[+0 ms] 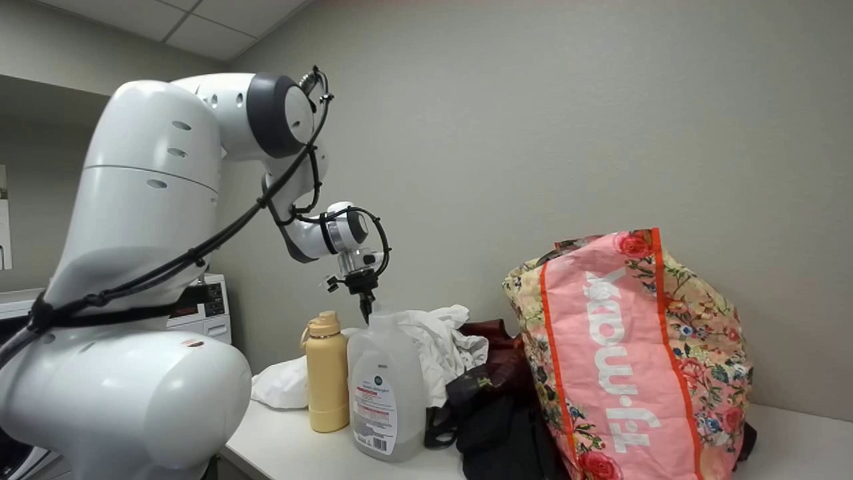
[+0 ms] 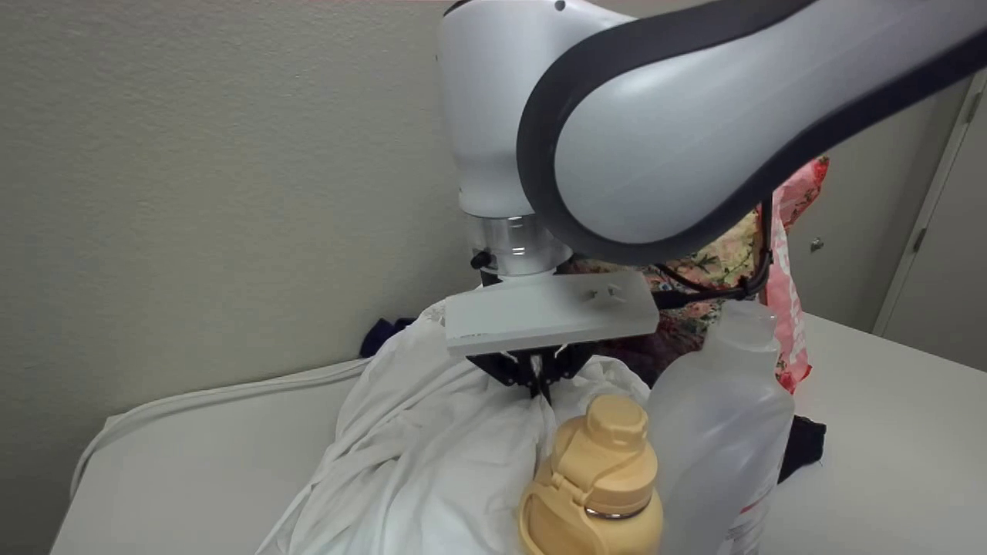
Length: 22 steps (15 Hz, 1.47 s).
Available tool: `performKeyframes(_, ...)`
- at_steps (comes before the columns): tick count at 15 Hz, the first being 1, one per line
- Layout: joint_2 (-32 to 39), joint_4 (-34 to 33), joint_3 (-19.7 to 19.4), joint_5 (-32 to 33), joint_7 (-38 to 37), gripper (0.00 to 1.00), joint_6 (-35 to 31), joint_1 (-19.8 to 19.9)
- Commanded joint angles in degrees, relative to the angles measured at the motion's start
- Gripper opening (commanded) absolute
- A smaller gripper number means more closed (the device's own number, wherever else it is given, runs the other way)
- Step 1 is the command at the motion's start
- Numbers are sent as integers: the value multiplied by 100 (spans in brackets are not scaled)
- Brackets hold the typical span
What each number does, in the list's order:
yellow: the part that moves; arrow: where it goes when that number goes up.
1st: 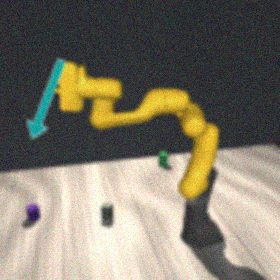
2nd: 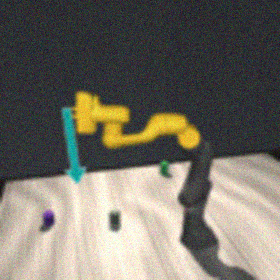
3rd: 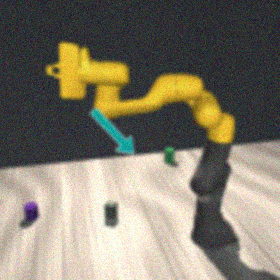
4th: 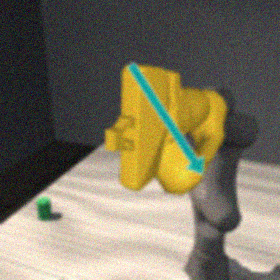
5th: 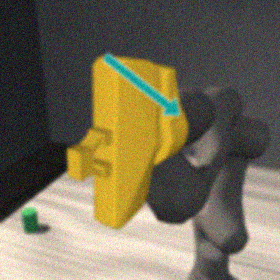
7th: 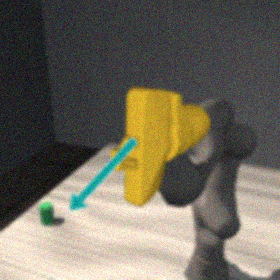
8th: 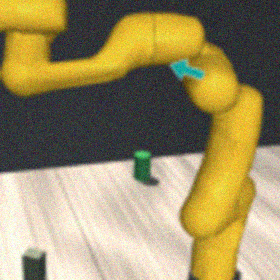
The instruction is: Move the white bedsheet to the left
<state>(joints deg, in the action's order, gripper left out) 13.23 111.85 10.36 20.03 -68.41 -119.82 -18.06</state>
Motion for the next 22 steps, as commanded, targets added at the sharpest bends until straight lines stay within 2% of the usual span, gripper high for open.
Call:
performKeyframes(1,-74,-622,-77,104,-334,2,275,-90)
performKeyframes(7,174,-2331,-29,357,-375,2,251,-227)
performKeyframes(10,376,-3243,-6,459,-505,2,106,-445)
performKeyframes(16,1086,-5049,-25,832,-786,2,-243,-1147)
performKeyframes(18,1412,-5546,-56,765,-745,2,-249,-1379)
performKeyframes(22,2093,-6331,-320,710,-740,2,-238,-1860)
